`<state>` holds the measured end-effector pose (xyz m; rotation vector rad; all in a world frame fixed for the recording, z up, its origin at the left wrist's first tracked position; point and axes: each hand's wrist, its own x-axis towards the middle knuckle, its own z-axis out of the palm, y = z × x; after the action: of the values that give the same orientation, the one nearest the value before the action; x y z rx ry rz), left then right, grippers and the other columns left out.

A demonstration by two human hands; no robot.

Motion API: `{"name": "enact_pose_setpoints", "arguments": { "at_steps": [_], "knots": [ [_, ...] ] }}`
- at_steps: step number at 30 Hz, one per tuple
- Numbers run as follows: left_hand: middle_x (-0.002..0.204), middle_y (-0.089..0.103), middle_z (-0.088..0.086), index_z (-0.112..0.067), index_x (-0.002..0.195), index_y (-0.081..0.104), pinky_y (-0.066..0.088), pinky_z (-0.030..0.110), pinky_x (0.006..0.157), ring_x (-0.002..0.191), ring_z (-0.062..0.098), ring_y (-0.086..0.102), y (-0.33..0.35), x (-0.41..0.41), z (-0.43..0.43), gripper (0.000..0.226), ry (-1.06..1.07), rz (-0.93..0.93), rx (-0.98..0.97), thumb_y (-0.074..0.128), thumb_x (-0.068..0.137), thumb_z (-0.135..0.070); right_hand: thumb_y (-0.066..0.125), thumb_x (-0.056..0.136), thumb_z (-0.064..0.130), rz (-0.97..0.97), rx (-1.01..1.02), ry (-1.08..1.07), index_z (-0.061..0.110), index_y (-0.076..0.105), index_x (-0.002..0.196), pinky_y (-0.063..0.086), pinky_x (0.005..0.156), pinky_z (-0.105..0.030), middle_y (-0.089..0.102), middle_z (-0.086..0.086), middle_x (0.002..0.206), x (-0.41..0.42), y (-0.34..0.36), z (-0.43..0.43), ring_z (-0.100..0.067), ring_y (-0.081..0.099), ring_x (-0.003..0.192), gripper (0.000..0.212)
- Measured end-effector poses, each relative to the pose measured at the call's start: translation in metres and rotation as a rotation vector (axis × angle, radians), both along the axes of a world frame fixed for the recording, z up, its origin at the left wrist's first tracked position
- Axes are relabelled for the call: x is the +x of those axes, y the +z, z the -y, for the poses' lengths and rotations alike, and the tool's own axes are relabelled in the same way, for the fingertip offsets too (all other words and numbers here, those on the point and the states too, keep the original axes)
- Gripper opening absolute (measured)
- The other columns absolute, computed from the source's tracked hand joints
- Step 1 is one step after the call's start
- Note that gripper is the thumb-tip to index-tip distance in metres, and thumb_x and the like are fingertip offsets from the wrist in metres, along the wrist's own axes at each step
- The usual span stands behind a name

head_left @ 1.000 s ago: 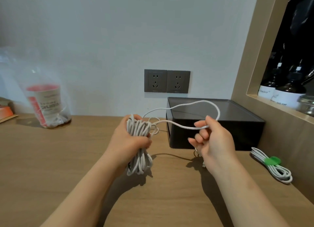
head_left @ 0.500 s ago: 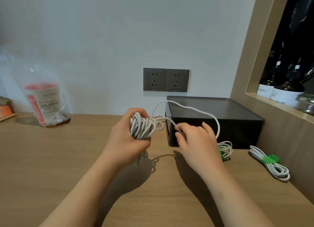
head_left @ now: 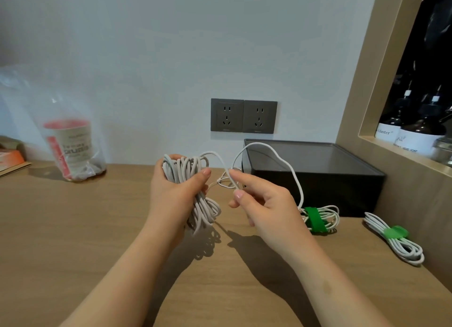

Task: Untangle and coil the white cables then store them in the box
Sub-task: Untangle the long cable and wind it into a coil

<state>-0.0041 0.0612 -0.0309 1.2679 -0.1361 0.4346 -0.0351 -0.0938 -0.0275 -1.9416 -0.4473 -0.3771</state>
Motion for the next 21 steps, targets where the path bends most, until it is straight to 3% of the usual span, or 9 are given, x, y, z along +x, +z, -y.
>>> {"name": "enact_pose_setpoints", "arguments": {
  "at_steps": [3,7,12,14,17,21],
  "knots": [
    [0.071,0.057,0.008,0.0,0.111,0.05,0.053,0.039,0.057,0.062,0.025,0.059,-0.003,0.003,0.0,0.042,-0.04,-0.046,-0.078,0.074,0.077,-0.01,0.054,0.093,0.015,-0.023,-0.026,0.067,0.041,0.056,0.119,0.042,0.061,-0.008,0.063,0.02,0.071,-0.002,-0.001,-0.004,0.009,0.058,0.069,0.036],
    [0.073,0.056,0.007,0.002,0.115,0.051,0.053,0.034,0.054,0.061,0.023,0.061,-0.003,0.004,0.002,0.06,-0.056,-0.092,-0.177,0.078,0.068,-0.023,0.052,0.093,0.014,-0.049,-0.07,0.11,0.036,0.057,0.121,0.04,0.072,0.0,0.058,0.025,0.075,-0.005,-0.002,-0.007,0.013,0.057,0.081,0.036],
    [0.085,0.056,0.012,-0.001,0.118,0.049,0.051,0.035,0.059,0.068,0.022,0.061,-0.004,0.004,0.004,0.083,-0.039,-0.09,-0.176,0.087,0.048,-0.026,0.052,0.094,0.017,-0.033,-0.115,0.153,0.041,0.055,0.119,0.039,0.079,0.0,0.058,0.031,0.086,-0.007,-0.003,-0.011,0.016,0.054,0.09,0.035],
    [0.086,0.054,0.016,0.002,0.12,0.047,0.052,0.035,0.056,0.067,0.025,0.06,-0.005,0.004,0.002,0.079,-0.079,-0.091,-0.196,0.089,0.055,-0.013,0.052,0.094,0.018,-0.039,-0.143,0.161,0.042,0.056,0.118,0.041,0.078,-0.001,0.058,0.032,0.087,-0.008,-0.003,-0.011,0.014,0.056,0.088,0.035],
    [0.075,0.054,0.015,0.007,0.122,0.043,0.051,0.03,0.049,0.055,0.021,0.059,-0.002,0.006,-0.001,0.056,-0.056,-0.055,-0.257,0.07,0.072,0.008,0.052,0.094,0.018,-0.06,-0.184,0.168,0.037,0.06,0.118,0.043,0.071,-0.004,0.062,0.026,0.081,-0.009,-0.004,-0.012,0.01,0.058,0.081,0.032],
    [0.073,0.057,0.009,0.007,0.129,0.041,0.054,0.029,0.05,0.049,0.016,0.061,0.003,0.007,-0.007,0.052,0.007,-0.053,-0.351,0.058,0.08,0.012,0.054,0.093,0.018,-0.091,-0.147,0.174,0.036,0.063,0.113,0.046,0.058,-0.013,0.066,0.018,0.079,-0.01,-0.003,-0.011,0.002,0.054,0.06,0.029]
  ]
}}
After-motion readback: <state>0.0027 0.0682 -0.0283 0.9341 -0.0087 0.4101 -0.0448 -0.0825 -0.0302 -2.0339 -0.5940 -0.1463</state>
